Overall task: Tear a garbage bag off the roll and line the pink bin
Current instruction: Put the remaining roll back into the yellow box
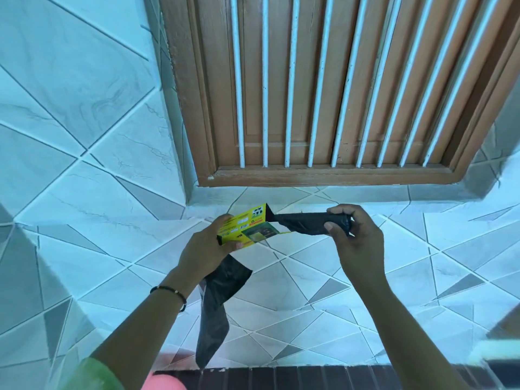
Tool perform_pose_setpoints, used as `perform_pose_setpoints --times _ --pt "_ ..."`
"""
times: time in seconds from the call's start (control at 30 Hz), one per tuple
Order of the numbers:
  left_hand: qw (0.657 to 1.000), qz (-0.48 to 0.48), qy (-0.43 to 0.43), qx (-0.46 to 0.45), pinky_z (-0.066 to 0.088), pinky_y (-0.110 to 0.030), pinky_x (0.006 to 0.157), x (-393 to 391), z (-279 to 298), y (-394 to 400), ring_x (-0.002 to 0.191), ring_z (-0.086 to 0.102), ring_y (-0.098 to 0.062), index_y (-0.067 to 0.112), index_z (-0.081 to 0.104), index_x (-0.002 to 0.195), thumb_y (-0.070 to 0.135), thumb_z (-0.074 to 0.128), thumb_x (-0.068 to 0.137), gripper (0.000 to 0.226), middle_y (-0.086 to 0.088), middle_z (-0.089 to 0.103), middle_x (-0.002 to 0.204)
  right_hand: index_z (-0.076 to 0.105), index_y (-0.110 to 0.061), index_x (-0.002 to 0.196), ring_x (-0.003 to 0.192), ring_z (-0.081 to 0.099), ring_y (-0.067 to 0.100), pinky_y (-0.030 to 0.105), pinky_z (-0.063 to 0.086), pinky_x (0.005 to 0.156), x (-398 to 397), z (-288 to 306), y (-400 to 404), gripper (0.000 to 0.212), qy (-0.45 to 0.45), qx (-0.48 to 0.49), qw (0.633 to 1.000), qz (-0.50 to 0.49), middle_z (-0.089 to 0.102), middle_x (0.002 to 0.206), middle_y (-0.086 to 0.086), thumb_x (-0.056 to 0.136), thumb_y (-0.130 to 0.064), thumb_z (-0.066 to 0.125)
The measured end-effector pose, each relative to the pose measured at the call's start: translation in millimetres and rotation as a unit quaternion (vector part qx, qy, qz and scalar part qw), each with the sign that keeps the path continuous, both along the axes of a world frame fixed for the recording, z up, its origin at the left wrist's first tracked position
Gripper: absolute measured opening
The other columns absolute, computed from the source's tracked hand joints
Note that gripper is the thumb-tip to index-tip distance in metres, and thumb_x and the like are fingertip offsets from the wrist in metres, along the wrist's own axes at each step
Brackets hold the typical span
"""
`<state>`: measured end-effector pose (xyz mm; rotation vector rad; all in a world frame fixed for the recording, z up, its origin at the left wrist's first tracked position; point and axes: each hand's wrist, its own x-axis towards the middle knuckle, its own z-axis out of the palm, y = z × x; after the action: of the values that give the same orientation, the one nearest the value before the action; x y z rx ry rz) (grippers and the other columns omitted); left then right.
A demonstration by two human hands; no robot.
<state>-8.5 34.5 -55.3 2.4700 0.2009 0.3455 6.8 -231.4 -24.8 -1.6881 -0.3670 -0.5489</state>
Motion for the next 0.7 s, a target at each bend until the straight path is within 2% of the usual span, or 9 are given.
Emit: perform_pose_setpoints --times 0.13,0.2,0.27,0.33,0.47,0.57,0.63,0.7 --pt "1.000 0.003 0.002 -0.028 0.046 -0.030 0.078 -33 -8 6 0.094 0.060 -0.027 0.040 0.041 0.134 0.045 0.068 0.080 0.061 -0.004 0.067 0.099 0.062 -0.025 0.092 0.085 0.065 0.023 0.045 0.056 0.080 -23 -1 3 0.027 0.014 0.027 0.999 -0.009 0.067 0.092 -0.003 0.082 0.000 0.064" --pt "0.999 0.007 -0.003 -0.037 0.044 -0.028 0.075 -51 -10 7 0.084 0.055 -0.022 0.040 0.042 0.133 0.045 0.068 0.079 0.059 0.000 0.063 0.090 0.062 -0.021 0.095 0.084 0.065 0.022 0.048 0.056 0.080 -37 -1 6 0.024 0.020 0.035 0.999 -0.012 0.067 0.093 -0.003 0.082 0.000 0.064" --pt "0.999 0.008 -0.005 -0.045 0.044 -0.027 0.074 -71 -13 8 0.081 0.053 -0.020 0.040 0.043 0.132 0.043 0.069 0.079 0.059 0.002 0.060 0.084 0.062 -0.019 0.096 0.085 0.065 0.023 0.043 0.056 0.080 -53 -3 11 0.023 0.023 0.044 0.999 -0.020 0.067 0.093 -0.004 0.083 0.000 0.063" --pt "0.999 0.003 -0.004 -0.041 0.044 -0.027 0.071 -92 -18 9 0.078 0.053 -0.021 0.041 0.044 0.132 0.041 0.069 0.080 0.058 0.004 0.056 0.075 0.062 -0.022 0.094 0.085 0.063 0.020 0.031 0.055 0.075 -70 -4 16 0.025 0.020 0.043 0.998 -0.035 0.066 0.089 -0.012 0.083 0.000 0.063" --pt "0.999 -0.003 0.016 -0.029 0.046 -0.029 0.072 -125 -31 10 0.078 0.054 -0.021 0.046 0.042 0.131 0.045 0.066 0.080 0.056 0.004 0.056 0.076 0.059 -0.023 0.096 0.087 0.060 0.002 0.013 0.048 0.070 -105 -14 25 0.027 -0.007 -0.015 0.999 -0.052 0.065 0.096 -0.006 0.083 0.001 0.064" --pt "0.999 -0.008 0.033 -0.040 0.047 -0.030 0.074 -144 -40 9 0.080 0.056 -0.023 0.046 0.041 0.132 0.048 0.065 0.080 0.058 0.002 0.056 0.075 0.058 -0.021 0.099 0.097 0.055 -0.009 0.006 0.045 0.080 -131 -21 32 0.030 -0.086 -0.112 0.988 -0.055 0.061 0.102 -0.010 0.082 0.003 0.063" --pt "0.997 -0.008 0.034 -0.067 0.047 -0.031 0.073 -155 -45 9 0.079 0.056 -0.024 0.044 0.043 0.131 0.046 0.066 0.079 0.057 0.002 0.056 0.075 0.057 -0.017 0.102 0.101 0.053 -0.006 0.006 0.041 0.088 -144 -25 35 0.029 -0.153 -0.169 0.973 -0.044 0.059 0.106 -0.009 0.081 0.004 0.061" --pt "0.996 -0.010 0.034 -0.079 0.049 -0.032 0.076 -164 -49 10 0.081 0.057 -0.024 0.042 0.044 0.131 0.045 0.067 0.080 0.056 0.002 0.059 0.080 0.056 -0.017 0.103 0.102 0.056 0.002 0.009 0.042 0.090 -155 -28 38 0.030 -0.174 -0.189 0.966 -0.006 0.060 0.106 -0.008 0.081 0.003 0.060"
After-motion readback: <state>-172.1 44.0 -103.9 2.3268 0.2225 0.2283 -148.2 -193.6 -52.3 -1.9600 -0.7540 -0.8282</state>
